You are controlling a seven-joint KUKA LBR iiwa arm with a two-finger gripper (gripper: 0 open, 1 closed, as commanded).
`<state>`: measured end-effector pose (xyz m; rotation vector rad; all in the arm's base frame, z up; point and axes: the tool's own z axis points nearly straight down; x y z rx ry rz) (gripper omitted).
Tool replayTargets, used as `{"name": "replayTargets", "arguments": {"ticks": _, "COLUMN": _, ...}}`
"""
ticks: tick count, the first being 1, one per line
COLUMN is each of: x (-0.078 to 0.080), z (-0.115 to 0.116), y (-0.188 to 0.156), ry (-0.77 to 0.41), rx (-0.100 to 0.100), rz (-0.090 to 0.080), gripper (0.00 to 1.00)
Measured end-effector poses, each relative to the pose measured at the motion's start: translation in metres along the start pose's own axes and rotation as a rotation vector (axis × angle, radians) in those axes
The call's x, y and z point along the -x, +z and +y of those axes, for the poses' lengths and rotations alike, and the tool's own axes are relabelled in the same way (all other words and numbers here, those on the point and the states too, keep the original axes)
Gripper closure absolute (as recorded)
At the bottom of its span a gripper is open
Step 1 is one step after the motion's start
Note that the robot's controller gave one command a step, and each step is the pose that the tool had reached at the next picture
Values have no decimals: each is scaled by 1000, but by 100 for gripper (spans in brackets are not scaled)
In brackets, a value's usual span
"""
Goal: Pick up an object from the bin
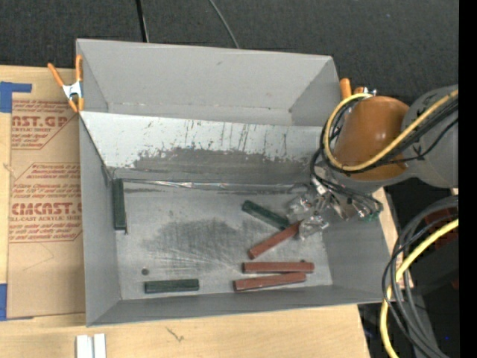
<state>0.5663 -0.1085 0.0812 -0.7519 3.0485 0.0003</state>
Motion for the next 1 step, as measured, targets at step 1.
{"name": "replayTargets", "arguments": {"ticks": 1, "x": -5, "z": -12, "y": -146, "ry": -68, "rx": -1, "rz": -2, "gripper": 100}}
